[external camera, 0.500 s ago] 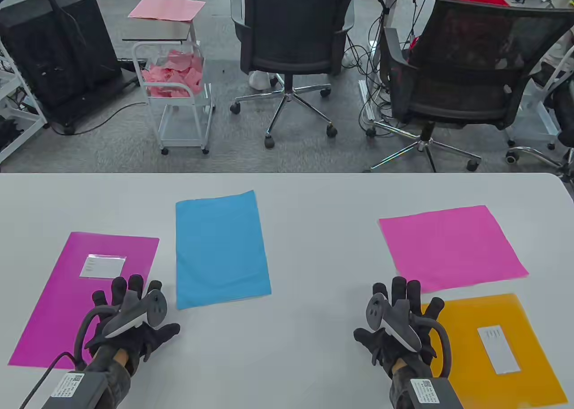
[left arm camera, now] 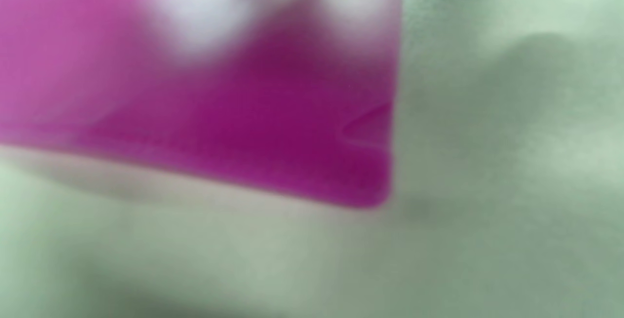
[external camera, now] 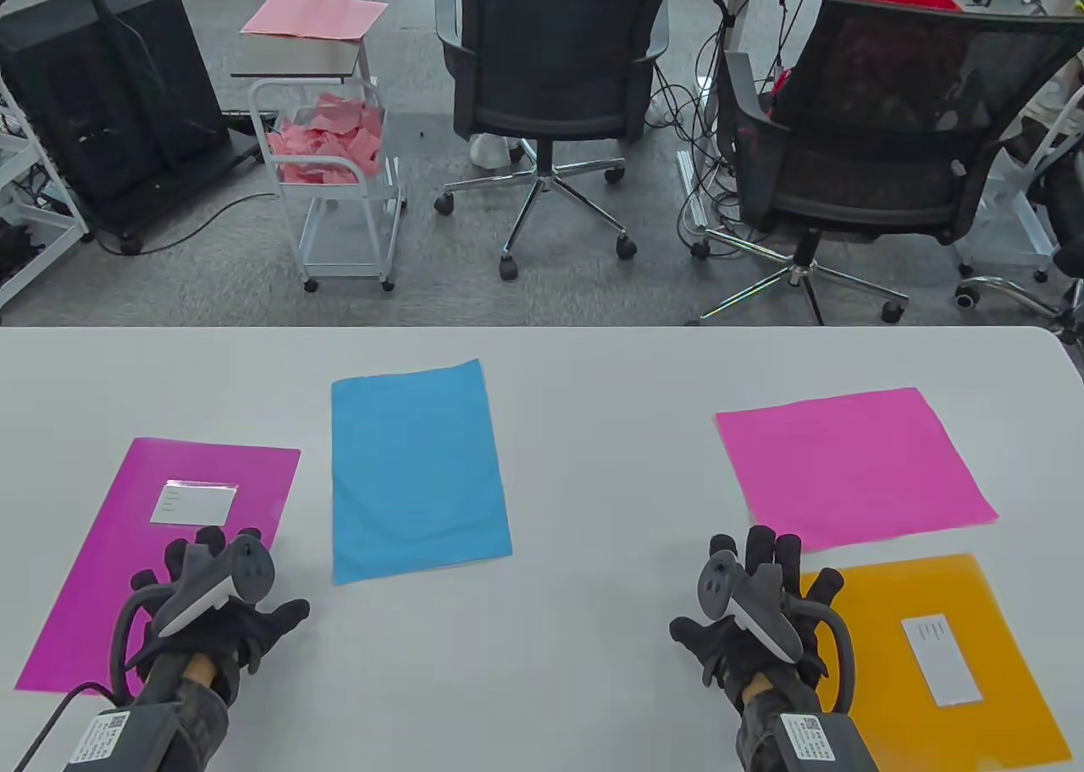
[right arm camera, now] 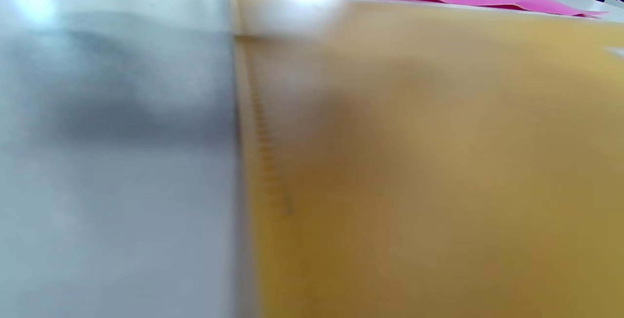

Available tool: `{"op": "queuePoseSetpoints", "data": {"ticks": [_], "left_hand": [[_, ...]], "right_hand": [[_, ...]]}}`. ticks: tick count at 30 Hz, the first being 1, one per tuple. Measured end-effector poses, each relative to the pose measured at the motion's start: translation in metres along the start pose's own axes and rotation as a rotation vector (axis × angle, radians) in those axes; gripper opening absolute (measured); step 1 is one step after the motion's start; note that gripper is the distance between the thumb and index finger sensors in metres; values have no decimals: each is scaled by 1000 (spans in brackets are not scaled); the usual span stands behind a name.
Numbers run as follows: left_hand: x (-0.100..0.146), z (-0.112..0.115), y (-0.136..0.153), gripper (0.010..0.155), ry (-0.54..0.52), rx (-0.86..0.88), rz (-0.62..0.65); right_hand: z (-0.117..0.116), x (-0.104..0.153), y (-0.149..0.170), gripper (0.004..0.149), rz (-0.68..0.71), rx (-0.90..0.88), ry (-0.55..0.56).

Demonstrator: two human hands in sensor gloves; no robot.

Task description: Insert cardstock into L-shaped folders

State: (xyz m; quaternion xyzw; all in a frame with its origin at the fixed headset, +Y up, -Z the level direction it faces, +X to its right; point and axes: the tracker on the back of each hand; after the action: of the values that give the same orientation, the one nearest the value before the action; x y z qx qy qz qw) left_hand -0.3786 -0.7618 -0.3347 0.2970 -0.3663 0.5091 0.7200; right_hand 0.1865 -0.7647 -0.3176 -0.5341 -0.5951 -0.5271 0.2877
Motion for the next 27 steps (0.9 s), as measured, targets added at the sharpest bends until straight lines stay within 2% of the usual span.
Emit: {"op": "queuePoseSetpoints", "data": {"ticks": [3, 8, 13, 21, 27], "left_hand": [[-3, 8, 14, 107, 57, 74, -41], [-8, 20, 31, 113, 131, 103, -141], [-9, 22, 38, 115, 196, 280, -137], [-8, 6, 25, 107, 138, 143, -173], [-6, -1, 26, 86, -35, -29, -202]], "right_hand": [[-2, 0, 0, 100, -2, 13, -18], [-3, -1, 0, 100, 8, -5, -39], [-5, -2, -1, 100, 19, -24, -55], [-5, -1, -4, 99, 47, -29, -35], [-4, -2, -6, 98, 66, -55, -23]]}}
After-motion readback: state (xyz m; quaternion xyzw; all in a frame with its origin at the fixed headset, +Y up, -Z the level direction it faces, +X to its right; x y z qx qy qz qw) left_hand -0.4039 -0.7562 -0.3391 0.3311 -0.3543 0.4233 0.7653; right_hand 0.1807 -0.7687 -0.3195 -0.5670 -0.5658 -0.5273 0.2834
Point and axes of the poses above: the tracker on the back of each hand, its own y axis roughly to the little-finger side, its own x axis roughly from the fingertips to the wrist, z = x × y, and after that the axes turned 15 degrees about -x, right-handed
